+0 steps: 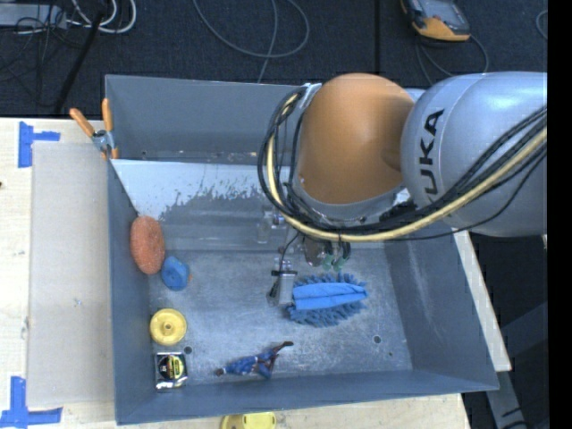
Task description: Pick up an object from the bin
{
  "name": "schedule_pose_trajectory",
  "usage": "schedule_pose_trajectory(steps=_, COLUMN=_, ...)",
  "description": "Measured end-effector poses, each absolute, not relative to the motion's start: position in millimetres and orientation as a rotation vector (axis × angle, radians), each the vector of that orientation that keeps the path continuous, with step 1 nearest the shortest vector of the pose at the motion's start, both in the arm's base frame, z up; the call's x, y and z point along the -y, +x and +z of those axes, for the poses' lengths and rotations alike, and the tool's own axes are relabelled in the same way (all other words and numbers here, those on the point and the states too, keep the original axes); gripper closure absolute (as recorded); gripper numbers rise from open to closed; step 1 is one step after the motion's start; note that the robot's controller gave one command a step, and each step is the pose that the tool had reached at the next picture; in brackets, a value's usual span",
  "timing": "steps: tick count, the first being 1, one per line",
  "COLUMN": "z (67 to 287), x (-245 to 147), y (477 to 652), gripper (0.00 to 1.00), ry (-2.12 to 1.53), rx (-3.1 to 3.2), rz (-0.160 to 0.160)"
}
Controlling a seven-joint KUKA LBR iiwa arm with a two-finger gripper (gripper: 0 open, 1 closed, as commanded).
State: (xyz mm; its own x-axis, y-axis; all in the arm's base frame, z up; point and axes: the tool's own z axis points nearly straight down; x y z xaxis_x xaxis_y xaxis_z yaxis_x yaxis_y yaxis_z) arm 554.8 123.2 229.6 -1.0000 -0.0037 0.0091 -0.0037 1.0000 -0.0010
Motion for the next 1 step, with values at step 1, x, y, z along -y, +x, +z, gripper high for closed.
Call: schedule_pose_trajectory(steps=1, z=234.5, x=-122.5, y=556.1, gripper=0.00, ry=0.001, rx=3.140, rz=0.000)
